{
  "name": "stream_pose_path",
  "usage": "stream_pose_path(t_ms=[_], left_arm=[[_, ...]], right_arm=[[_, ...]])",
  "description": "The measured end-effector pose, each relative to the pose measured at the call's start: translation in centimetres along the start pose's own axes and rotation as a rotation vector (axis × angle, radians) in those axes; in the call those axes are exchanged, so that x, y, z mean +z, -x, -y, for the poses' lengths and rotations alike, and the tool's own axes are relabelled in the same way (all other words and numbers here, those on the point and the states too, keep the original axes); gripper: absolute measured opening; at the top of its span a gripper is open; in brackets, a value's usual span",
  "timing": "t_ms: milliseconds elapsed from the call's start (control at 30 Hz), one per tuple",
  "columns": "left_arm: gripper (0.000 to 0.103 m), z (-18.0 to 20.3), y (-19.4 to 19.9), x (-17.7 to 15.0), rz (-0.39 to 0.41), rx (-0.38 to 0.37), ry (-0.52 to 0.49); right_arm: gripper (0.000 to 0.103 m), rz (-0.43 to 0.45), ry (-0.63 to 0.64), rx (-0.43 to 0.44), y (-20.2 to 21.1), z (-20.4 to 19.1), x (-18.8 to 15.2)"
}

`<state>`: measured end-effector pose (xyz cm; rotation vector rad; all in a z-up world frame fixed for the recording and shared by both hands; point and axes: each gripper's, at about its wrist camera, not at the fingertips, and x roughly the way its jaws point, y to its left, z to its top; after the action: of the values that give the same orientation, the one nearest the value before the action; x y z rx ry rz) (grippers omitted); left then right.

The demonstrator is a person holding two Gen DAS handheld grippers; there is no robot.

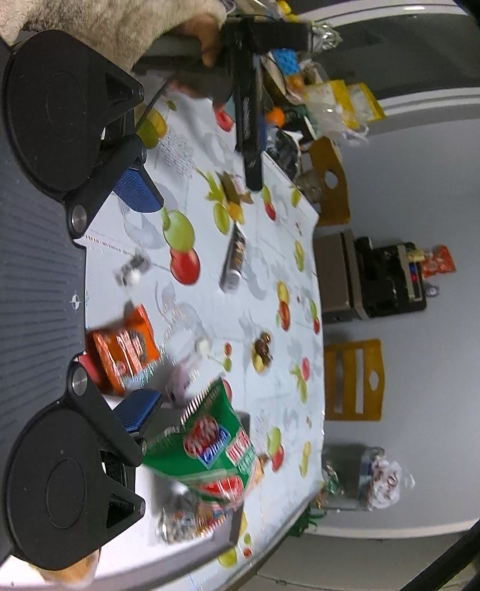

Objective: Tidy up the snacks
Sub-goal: 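Grasp the brown-wrapped biscuit with the left tool while the right tool grasps the clear candy packet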

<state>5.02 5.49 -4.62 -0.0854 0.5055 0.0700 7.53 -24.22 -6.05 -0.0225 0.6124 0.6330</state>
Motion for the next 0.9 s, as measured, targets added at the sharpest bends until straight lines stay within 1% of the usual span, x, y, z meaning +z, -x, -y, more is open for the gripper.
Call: stream_pose_path(t_ms=[100, 167, 267, 300, 367, 467, 500, 533, 633, 700, 800, 900], left_arm=[[0.100, -0.3, -2.2, -1.2, -0.037, 0.035, -0.002], [0.100, -0.5, -3.3, -1.2, -0.055, 0.037, -0.012], [0.100, -1.1, -4.3, -0.7, -0.061, 0.035, -0.052], [0.100, -1.6, -4.7, -0.6, -0.060, 0.040, -0.047], [0.100, -2.7, -5.6, -0.4, -0.058, 0.055, 0.004], [0.100, -4.4, -6.6, -1.0, 0.005, 0.106, 0.119], [0.100, -4.8, -6.9, -1.3, 0.014, 0.117, 0.153], [0.100, -5.2, -7.3, -1.2, -0.004, 0.112, 0.171], [0.100, -5.9, -7.9, -1.1, -0.019, 0.086, 0.195], [0.100, -5.8, -8.6, -1.0, -0.047, 0.097, 0.197], [0.100, -5.4, -9.7, -0.8, -0.082, 0.143, 0.186], [0.100, -4.6, -10.3, -0.6, -0.097, 0.200, 0.175]], right_arm=[[0.102, -0.023, 0.015, 0.019, -1.5, -0.8, -0.2], [0.102, -0.039, 0.043, 0.027, -2.4, -1.7, -0.3], [0.102, -0.048, 0.080, 0.028, -3.6, -2.8, -0.4], [0.102, -0.050, 0.091, 0.030, -3.9, -3.2, -0.5], [0.102, -0.053, 0.105, 0.036, -4.5, -3.7, -0.7], [0.099, -0.053, 0.115, 0.036, -5.4, -4.3, -1.1], [0.098, -0.050, 0.112, 0.035, -5.6, -4.5, -1.2], [0.097, -0.051, 0.105, 0.037, -5.9, -4.5, -1.3], [0.095, -0.064, 0.077, 0.052, -6.7, -4.6, -1.6], [0.091, -0.067, 0.072, 0.048, -7.1, -4.6, -1.7], [0.086, -0.070, 0.075, 0.039, -7.6, -4.7, -1.8], [0.083, -0.075, 0.073, 0.045, -7.9, -4.6, -1.9]])
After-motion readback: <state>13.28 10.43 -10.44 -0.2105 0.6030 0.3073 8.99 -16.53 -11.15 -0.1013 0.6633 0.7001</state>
